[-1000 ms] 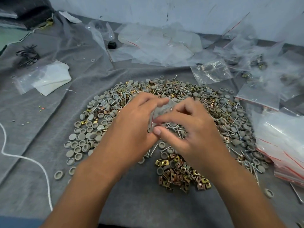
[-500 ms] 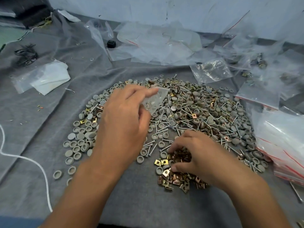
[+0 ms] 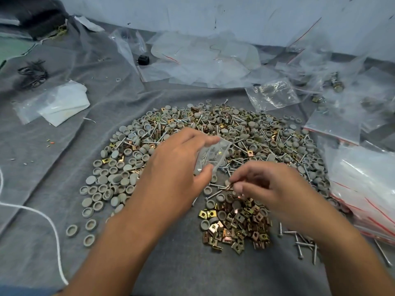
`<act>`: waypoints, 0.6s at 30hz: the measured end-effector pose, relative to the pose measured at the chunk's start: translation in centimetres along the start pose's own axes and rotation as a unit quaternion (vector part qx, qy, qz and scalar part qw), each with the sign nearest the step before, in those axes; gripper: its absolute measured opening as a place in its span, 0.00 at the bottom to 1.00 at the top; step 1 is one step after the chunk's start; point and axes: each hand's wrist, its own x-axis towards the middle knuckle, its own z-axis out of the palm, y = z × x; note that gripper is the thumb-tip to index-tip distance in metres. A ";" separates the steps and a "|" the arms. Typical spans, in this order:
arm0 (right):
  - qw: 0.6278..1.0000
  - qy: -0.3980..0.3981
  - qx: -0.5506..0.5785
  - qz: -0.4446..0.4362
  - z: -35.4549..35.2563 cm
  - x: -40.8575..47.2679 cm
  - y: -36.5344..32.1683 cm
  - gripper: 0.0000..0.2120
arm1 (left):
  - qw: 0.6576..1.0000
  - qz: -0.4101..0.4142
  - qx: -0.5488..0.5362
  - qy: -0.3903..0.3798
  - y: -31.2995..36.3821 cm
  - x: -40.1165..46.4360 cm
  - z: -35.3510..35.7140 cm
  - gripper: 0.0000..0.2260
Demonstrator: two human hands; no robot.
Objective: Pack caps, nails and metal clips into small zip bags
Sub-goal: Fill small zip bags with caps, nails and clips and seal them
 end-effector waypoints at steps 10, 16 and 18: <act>0.958 0.192 0.165 -0.136 1.8 0.5 -2.6 0.08 | 1.000 0.011 -0.004 -0.026 0.7 0.0 0.3 0.25; 0.943 0.278 0.072 -0.166 2.5 0.5 -3.0 0.08 | 1.000 0.007 -0.008 -0.023 0.5 0.0 0.4 0.25; 0.937 0.298 0.030 -0.182 2.4 0.5 -3.1 0.09 | 1.000 0.007 -0.008 -0.022 0.5 -0.1 0.4 0.25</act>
